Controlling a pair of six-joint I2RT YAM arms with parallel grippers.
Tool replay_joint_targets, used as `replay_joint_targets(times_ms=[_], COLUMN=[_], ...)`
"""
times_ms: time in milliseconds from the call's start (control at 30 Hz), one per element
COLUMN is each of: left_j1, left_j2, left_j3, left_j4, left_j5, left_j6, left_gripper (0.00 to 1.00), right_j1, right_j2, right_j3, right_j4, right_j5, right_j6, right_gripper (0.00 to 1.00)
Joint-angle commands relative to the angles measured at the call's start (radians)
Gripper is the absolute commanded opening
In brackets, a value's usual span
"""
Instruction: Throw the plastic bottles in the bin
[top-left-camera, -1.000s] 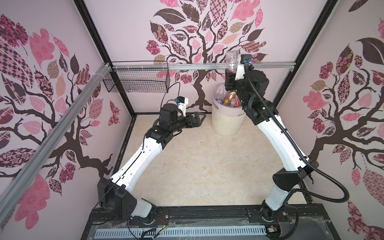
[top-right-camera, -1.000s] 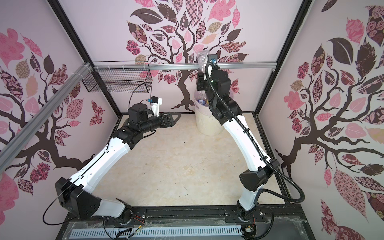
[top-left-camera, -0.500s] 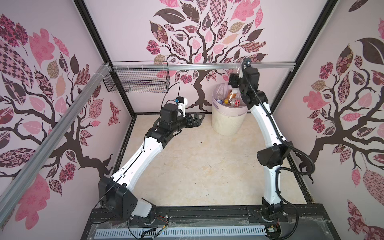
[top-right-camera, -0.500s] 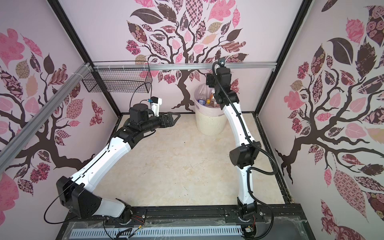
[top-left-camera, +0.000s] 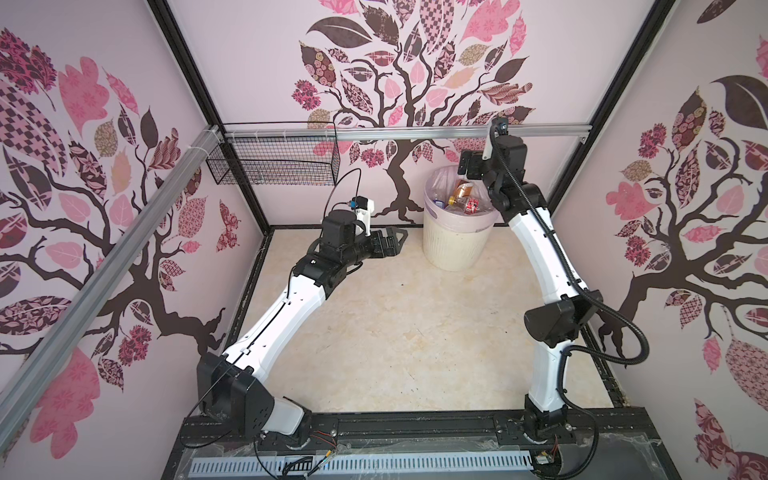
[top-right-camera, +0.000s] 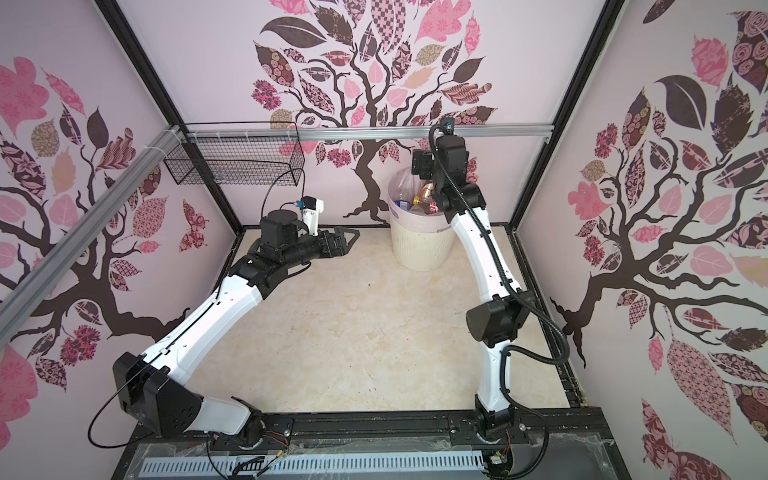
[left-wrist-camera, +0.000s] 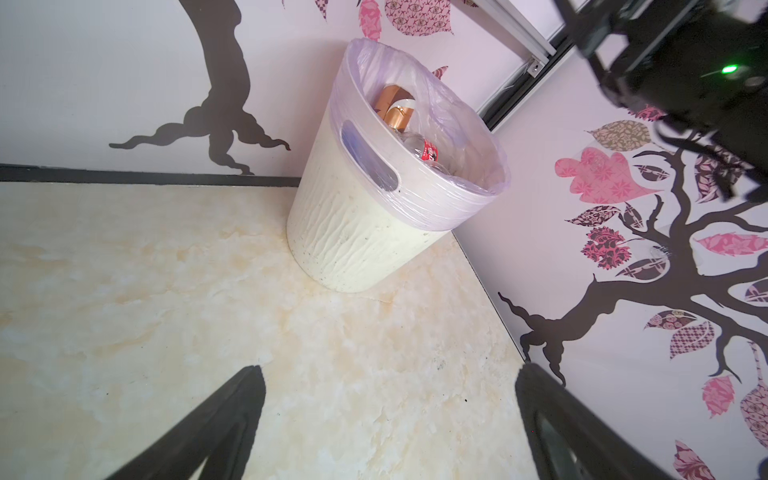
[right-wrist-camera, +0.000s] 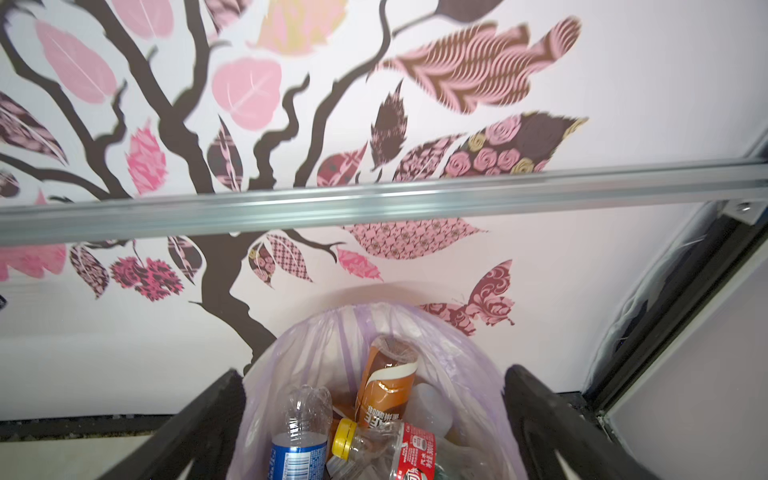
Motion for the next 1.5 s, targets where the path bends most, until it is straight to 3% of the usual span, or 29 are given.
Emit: replay_joint_targets(times_ms=[0,167,300,400,533,667,833,1033,1300,1467], left_j1=[0.038,0.14,0.202,0.282,0.383,0.418,0.44,0.449,0.431,0.44], left_j2=[-0.066,-0.144,-0.158,-0.151,-0.183,-0.182,-0.196,-0.154,-0.046,0.036], left_j3=[-0.057,-0.113,-0.134,-0.174,-0.341,-0.52,-0.681,-0.769,-0.881,-0.898], left_j4=[0.015,0.021,0.037,0.077,0.221,0.363,0.537,0.641,0.763,0.879], left_j5=[-0.065,-0.18,-0.292,-0.347,-0.468,-0.674,-0.718,-0.594,-0.624,-0.525], left_j6=[0.068,0.152,0.272,0.276,0.268,0.38,0.449,0.366,0.339,0.387], left_gripper=[0.98,0.98,0.98,0.98,0.98,0.98,0.98,0.98,0.98,0.98], right_j1=[0.003,-0.003,-0.03,-0.04,-0.055,-0.058,-0.059,-0.059,-0.06,-0.06], right_j2=[-0.131,-0.325,-0.416,-0.479,-0.563,-0.589,-0.595,-0.616,-0.523,-0.468], right_j3=[-0.115,-0.533,-0.772,-0.955,-1.178,-1.362,-1.529,-1.553,-1.654,-1.839], right_j4=[0.024,0.168,0.236,0.324,0.408,0.471,0.576,0.629,0.739,1.041], right_j5=[0.046,0.126,0.188,0.284,0.334,0.373,0.344,0.249,0.26,0.184], right_j6=[0.009,-0.018,-0.011,-0.037,-0.014,0.03,0.081,0.1,0.031,0.015], right_gripper=[0.99,1.0,1.0,1.0,1.0,1.0,0.99,0.99,0.99,0.99])
